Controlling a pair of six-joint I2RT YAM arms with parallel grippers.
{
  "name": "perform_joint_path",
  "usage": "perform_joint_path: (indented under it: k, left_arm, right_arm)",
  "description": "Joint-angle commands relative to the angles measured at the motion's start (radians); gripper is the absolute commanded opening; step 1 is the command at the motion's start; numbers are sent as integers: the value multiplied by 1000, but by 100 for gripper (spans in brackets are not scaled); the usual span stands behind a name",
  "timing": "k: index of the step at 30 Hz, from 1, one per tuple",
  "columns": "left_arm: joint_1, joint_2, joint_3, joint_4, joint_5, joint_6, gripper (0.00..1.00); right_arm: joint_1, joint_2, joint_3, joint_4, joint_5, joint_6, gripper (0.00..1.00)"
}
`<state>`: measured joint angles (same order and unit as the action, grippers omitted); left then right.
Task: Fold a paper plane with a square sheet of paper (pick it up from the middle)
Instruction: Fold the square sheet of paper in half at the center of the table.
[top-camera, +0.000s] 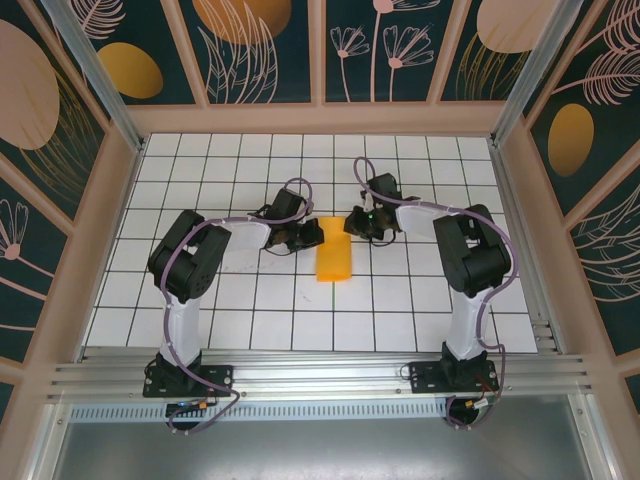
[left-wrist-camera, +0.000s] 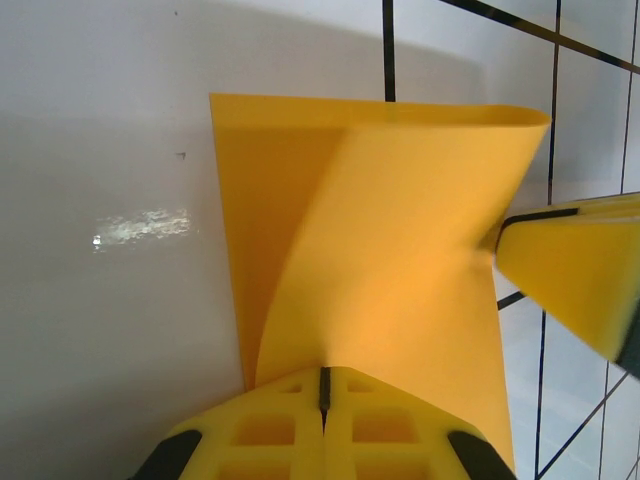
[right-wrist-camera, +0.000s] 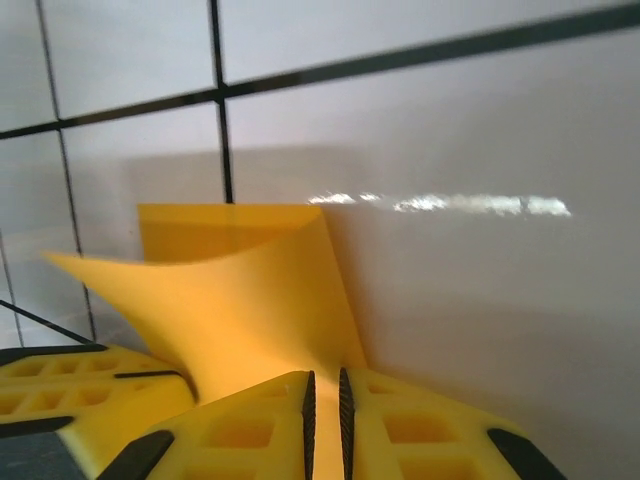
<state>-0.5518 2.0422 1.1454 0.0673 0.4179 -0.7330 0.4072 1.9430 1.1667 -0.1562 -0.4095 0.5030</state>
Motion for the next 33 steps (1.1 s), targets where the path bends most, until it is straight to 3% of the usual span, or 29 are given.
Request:
perform_joint_path:
  k: [1, 9, 15, 26, 33]
  left_arm:
    - [0, 97, -31, -146, -129, 30, 6]
    - [0, 98, -35, -147, -131, 30, 6]
    - [0, 95, -38, -147, -130, 30, 6]
    - [0, 90, -45, -146, -131, 31, 6]
    - [0, 85, -50, -144, -134, 32, 6]
  right_arm:
    - [11, -74, 47, -8, 18, -4, 18]
    - [23, 36, 84, 3, -6, -1, 18]
    - [10, 90, 87, 6, 58, 7, 18]
    - [6, 46, 115, 26, 34, 27, 17]
    - [3, 118, 99, 29, 61, 36, 17]
